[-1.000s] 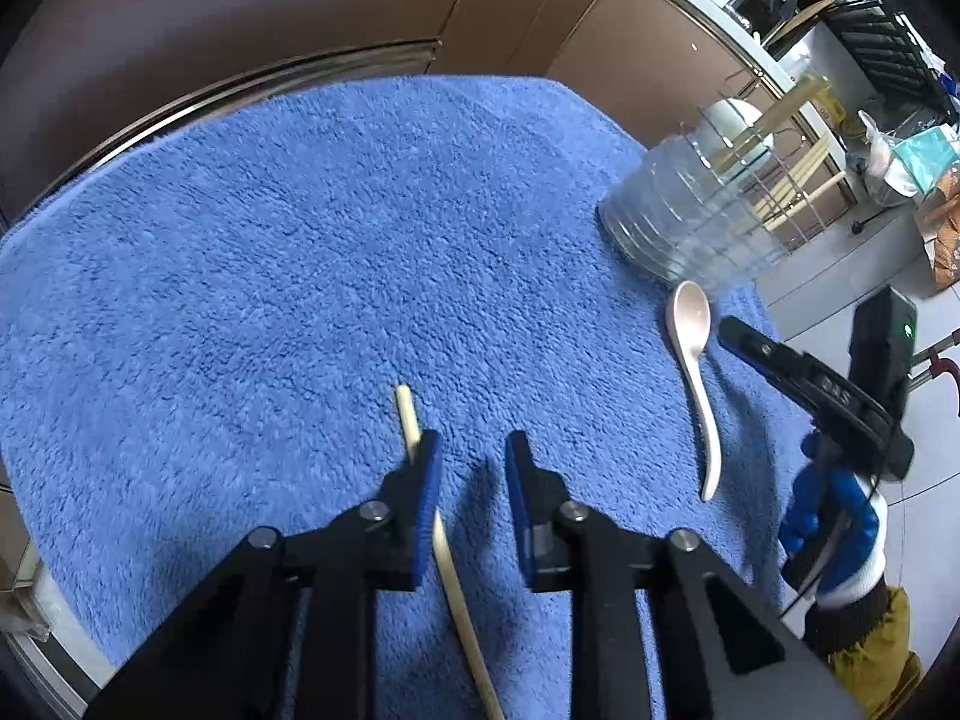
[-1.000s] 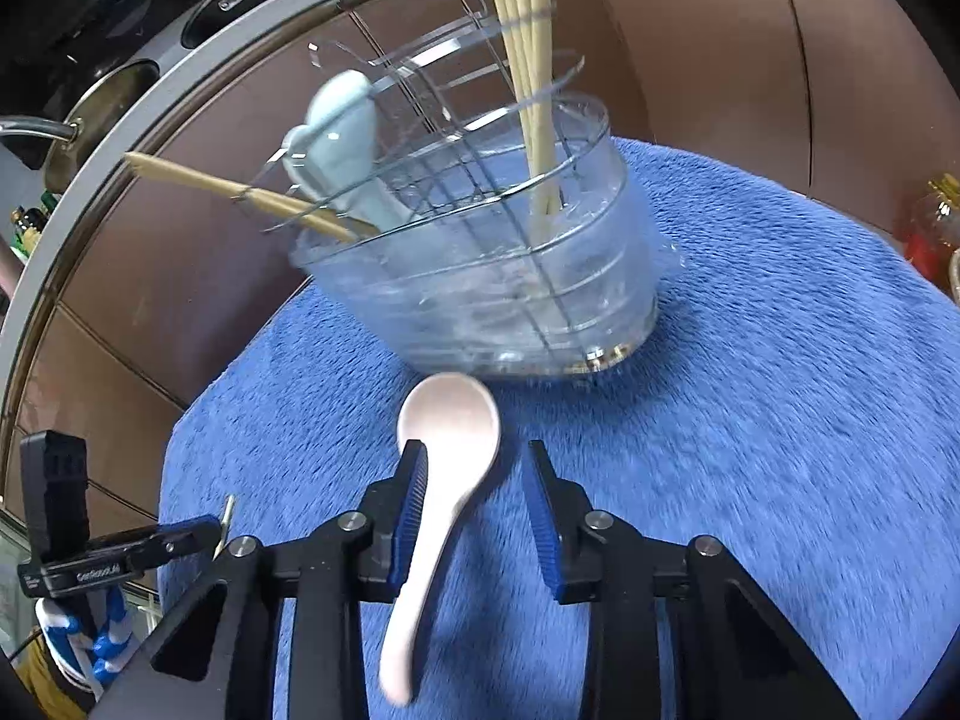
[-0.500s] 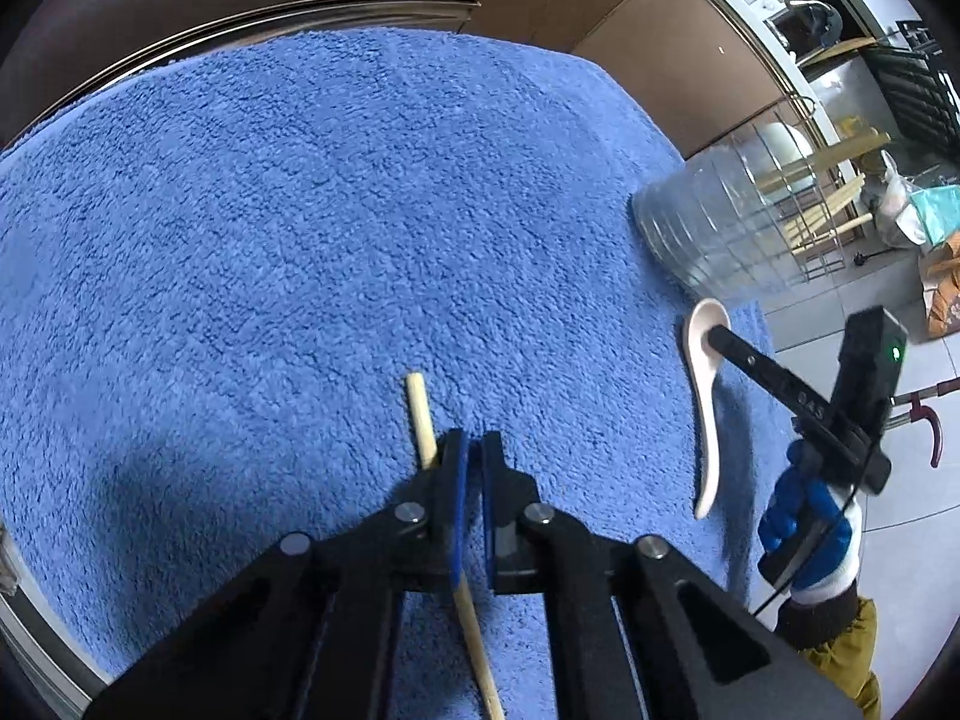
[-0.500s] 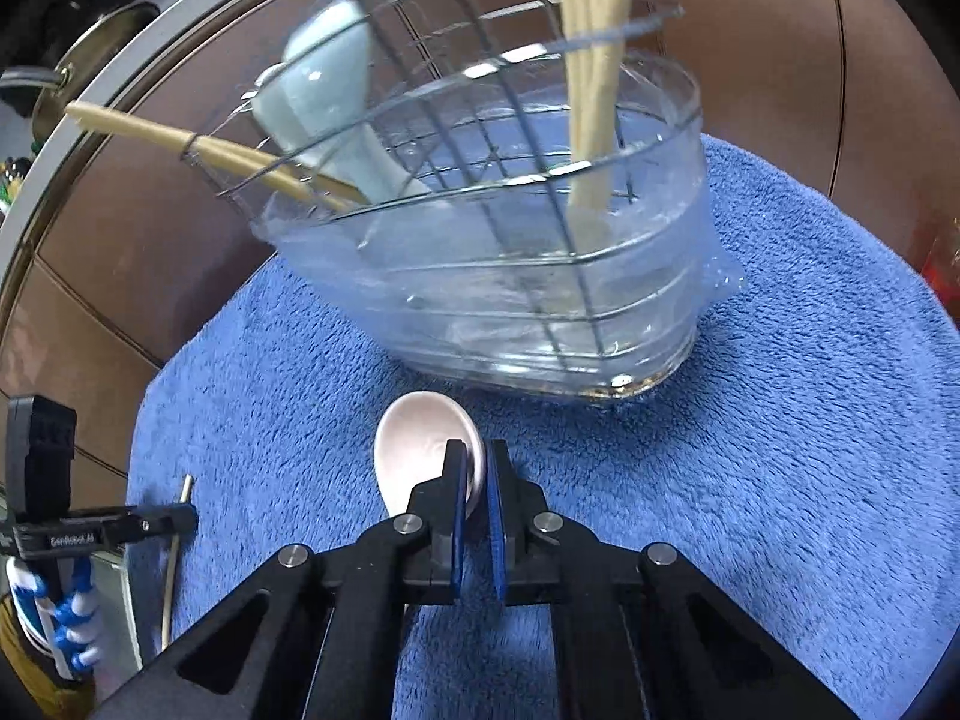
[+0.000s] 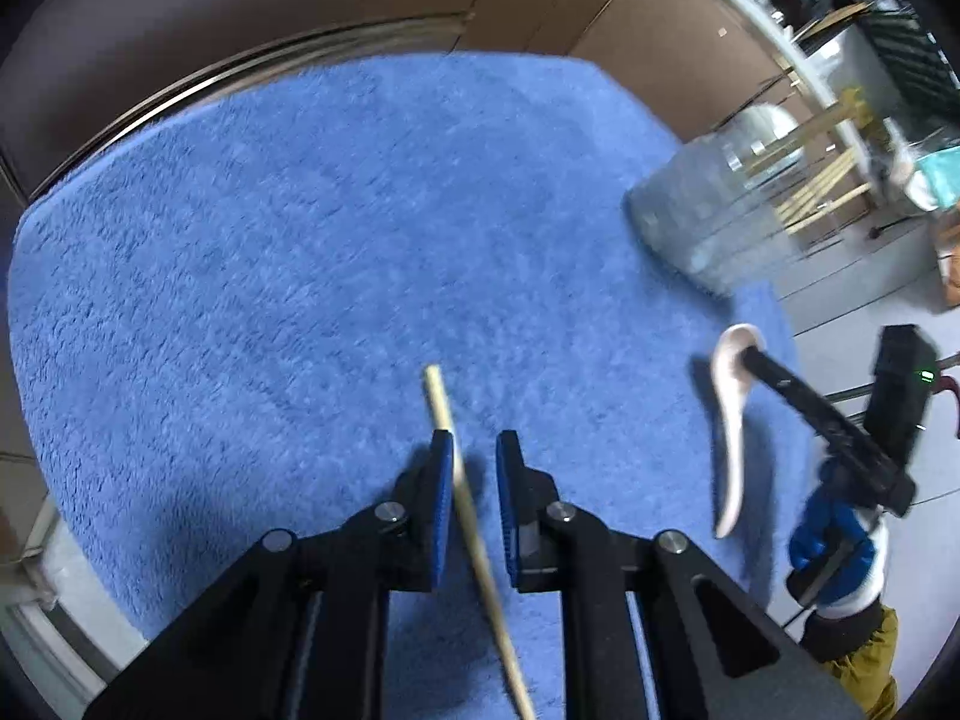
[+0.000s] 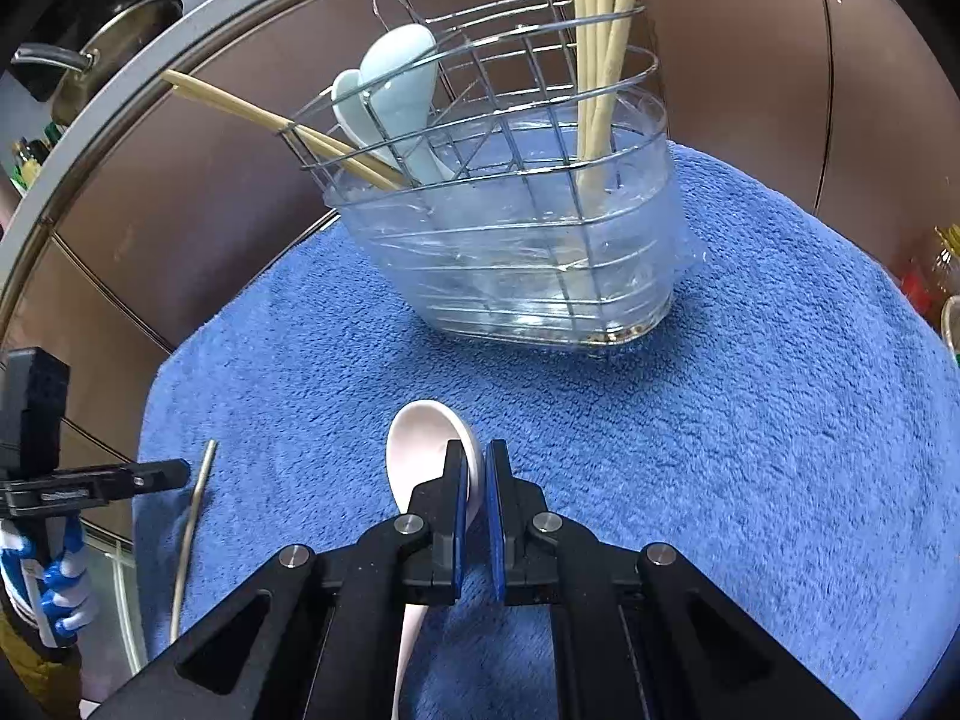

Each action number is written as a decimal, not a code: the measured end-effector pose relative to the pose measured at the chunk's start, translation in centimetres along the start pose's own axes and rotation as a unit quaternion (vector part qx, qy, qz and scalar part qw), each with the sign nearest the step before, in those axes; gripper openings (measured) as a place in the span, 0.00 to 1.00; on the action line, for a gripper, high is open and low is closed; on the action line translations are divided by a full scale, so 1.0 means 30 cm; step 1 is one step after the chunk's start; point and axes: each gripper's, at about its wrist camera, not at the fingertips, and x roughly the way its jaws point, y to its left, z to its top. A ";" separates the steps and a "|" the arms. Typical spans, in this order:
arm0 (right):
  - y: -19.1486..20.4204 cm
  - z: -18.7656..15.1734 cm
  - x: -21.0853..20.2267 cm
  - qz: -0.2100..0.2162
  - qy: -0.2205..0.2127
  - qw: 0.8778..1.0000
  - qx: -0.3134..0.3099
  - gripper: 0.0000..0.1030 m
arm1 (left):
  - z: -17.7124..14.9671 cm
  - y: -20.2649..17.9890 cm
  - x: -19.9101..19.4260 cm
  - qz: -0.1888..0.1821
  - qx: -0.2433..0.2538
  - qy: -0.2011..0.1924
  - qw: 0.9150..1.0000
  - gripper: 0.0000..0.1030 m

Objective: Organize utensils
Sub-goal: 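Close the right gripper on the pink spoon while the left gripper closes on the chopstick, then carry the pink spoon with the right tool while the left tool carries the chopstick to the holder, then open the right gripper over the glass holder while the left gripper opens to drop its chopstick, then raise both open tools back from the glass holder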

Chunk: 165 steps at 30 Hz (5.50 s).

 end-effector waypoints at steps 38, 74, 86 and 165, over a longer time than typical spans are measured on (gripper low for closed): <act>0.216 -0.136 -0.571 -0.077 -0.157 0.984 -0.038 0.06 | -0.197 -0.341 -0.426 -0.083 0.139 -0.272 0.949 0.05; 0.083 0.335 -0.260 -0.195 -0.340 0.917 -0.068 0.10 | 0.327 -0.778 -0.185 -0.030 0.124 -0.508 0.852 0.05; 0.109 0.214 -0.421 -0.195 -0.360 0.911 -0.048 0.33 | 0.193 -0.746 -0.331 -0.030 0.144 -0.507 0.849 0.45; 0.386 -0.443 -0.960 -0.281 -0.369 0.886 -0.007 1.00 | -0.547 -0.635 -0.736 0.180 0.173 -0.491 0.835 0.71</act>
